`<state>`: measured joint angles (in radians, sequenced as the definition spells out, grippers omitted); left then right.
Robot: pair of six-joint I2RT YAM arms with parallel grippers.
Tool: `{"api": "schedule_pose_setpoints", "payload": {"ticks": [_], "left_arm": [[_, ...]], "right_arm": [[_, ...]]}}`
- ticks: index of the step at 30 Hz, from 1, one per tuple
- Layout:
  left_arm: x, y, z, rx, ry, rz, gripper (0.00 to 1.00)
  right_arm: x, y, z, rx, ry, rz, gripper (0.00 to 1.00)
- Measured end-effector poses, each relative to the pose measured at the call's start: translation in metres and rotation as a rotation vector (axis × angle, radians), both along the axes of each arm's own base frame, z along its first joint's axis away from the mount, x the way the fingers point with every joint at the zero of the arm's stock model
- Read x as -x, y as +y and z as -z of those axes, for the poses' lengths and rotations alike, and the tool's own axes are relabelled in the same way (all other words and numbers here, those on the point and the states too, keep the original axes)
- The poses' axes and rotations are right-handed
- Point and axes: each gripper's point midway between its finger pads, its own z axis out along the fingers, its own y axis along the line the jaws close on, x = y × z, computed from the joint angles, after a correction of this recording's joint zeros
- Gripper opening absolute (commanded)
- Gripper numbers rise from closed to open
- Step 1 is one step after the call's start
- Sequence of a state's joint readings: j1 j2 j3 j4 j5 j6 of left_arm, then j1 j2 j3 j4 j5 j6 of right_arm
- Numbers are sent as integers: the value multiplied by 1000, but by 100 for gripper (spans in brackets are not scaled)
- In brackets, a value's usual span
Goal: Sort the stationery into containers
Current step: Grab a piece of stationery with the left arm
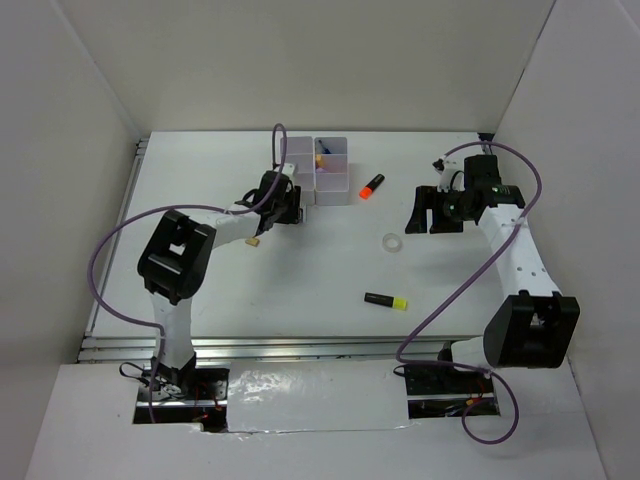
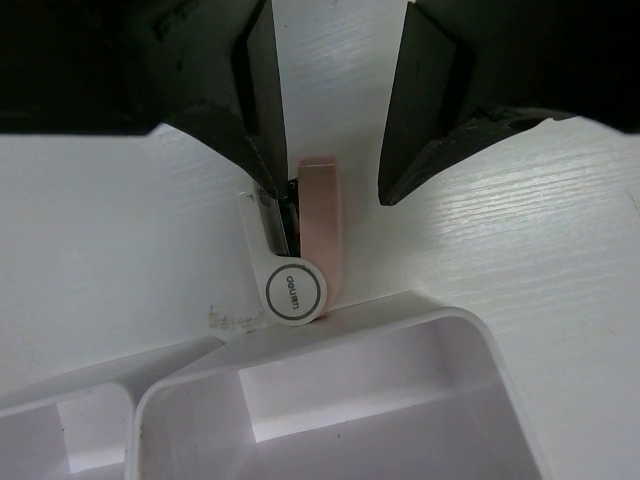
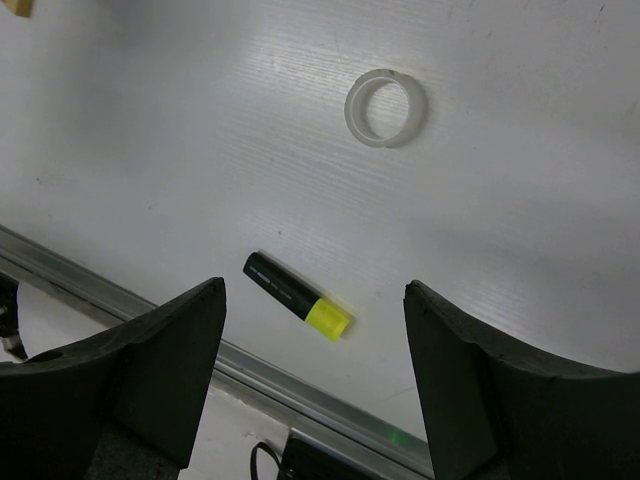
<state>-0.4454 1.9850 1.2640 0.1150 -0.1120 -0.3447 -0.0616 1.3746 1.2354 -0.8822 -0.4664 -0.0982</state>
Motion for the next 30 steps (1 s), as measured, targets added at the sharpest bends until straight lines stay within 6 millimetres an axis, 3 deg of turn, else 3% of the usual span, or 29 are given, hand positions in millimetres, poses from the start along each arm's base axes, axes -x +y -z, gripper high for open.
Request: {"api": "schedule_pose_setpoints", "payload": {"ticks": [9, 13, 18, 23, 27, 30], "left_arm": [[-1, -6, 7, 25, 10, 26, 49], [-2, -7, 8, 32, 9, 28, 35], [-6, -7, 5, 62, 0, 22, 24], [6, -3, 5, 71, -2, 38, 10], [22, 0, -6, 67, -9, 85, 4], [31, -5, -27, 67, -49, 142, 2]], "right_arm": [[0, 0, 1, 0, 4, 0, 78], [0, 0, 1, 0, 4, 0, 78], [0, 0, 1, -1, 3, -1, 78], [4, 5, 1, -26, 3, -15, 78], [10, 12, -1, -65, 0, -34, 78], [13, 20, -4, -111, 1, -60, 78]]}}
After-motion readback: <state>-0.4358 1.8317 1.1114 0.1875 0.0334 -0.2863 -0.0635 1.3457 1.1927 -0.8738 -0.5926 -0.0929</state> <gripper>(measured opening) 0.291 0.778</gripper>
